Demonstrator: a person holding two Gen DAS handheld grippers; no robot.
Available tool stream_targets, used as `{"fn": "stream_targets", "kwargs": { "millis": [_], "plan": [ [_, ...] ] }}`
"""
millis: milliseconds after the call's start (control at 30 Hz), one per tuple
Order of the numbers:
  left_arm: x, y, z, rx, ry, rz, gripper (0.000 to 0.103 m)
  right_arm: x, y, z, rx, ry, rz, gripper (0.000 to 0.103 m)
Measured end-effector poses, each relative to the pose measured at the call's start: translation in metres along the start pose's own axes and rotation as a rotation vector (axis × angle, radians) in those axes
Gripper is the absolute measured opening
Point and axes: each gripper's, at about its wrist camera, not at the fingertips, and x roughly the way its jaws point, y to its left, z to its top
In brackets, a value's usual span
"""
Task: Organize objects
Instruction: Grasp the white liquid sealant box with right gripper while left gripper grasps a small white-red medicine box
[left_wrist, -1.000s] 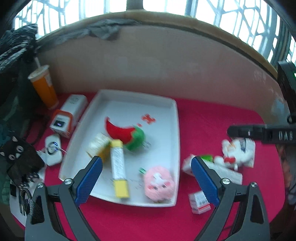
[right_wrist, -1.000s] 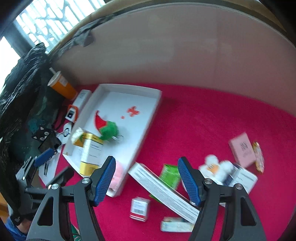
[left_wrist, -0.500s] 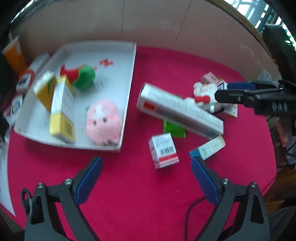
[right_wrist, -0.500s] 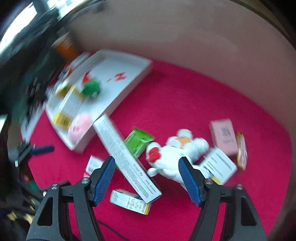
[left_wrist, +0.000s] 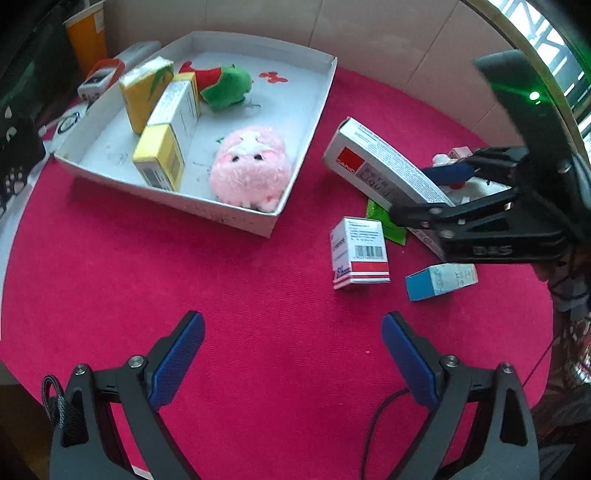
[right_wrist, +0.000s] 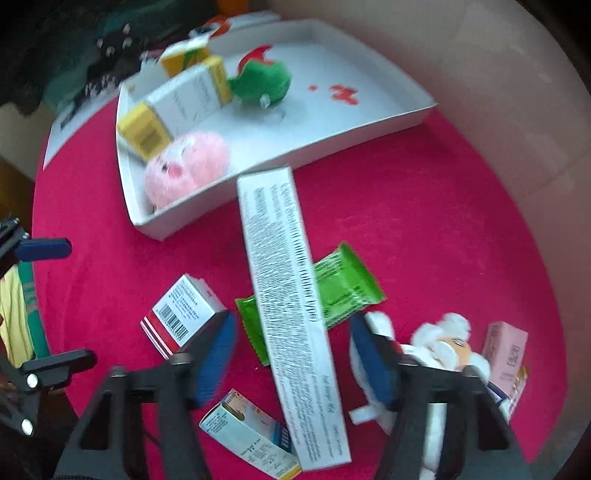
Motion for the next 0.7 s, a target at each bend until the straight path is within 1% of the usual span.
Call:
{"fn": "stream_targets", "kwargs": {
  "millis": [67,133,300,333,400,433,467,500,533,567,600,700],
  "plan": [
    [0.004,-0.005,0.001,-0.001,0.003,-0.01,0.096,0.0,0.003,-0.003,-0.013,0.006,-0.005,0.03],
    [0.008,-0.013,0.004,0.004,-0.004,-0.016,0.096,-0.013,0.0,-0.007,0.007,-0.033,0.021,0.03],
    [0.027,-0.027,0.015,-0.008,-0.002,-0.055,0.096,-0.069,-0.02,-0.031,0.152,-0.172,0.055,0.03],
    [0.033,-0.029,0.017,-0.016,0.006,-0.054,0.096,-0.078,-0.023,-0.037,0.185,-0.195,0.059,0.03],
    [0.044,-0.032,0.02,-0.031,0.02,-0.023,0.096,-0.095,-0.032,-0.051,0.251,-0.222,0.063,0.03],
    [0.048,-0.034,0.02,-0.039,0.025,-0.007,0.092,-0.102,-0.036,-0.058,0.277,-0.226,0.065,0.03],
    [0.051,-0.035,0.021,-0.046,0.026,0.011,0.084,-0.109,-0.041,-0.066,0.306,-0.23,0.069,0.03],
    [0.053,-0.037,0.021,-0.048,0.027,0.028,0.078,-0.115,-0.045,-0.073,0.329,-0.234,0.072,0.03],
    [0.056,-0.039,0.02,-0.044,0.032,0.045,0.066,-0.121,-0.049,-0.077,0.353,-0.24,0.071,0.03],
    [0.059,-0.043,0.02,-0.031,0.033,0.072,0.063,-0.128,-0.054,-0.086,0.378,-0.248,0.07,0.03],
    [0.058,-0.048,0.019,-0.007,0.018,0.096,0.061,-0.132,-0.059,-0.091,0.4,-0.256,0.069,0.03],
    [0.058,-0.056,0.017,0.029,0.006,0.123,0.053,-0.14,-0.069,-0.105,0.452,-0.279,0.064,0.03]
  ]
}}
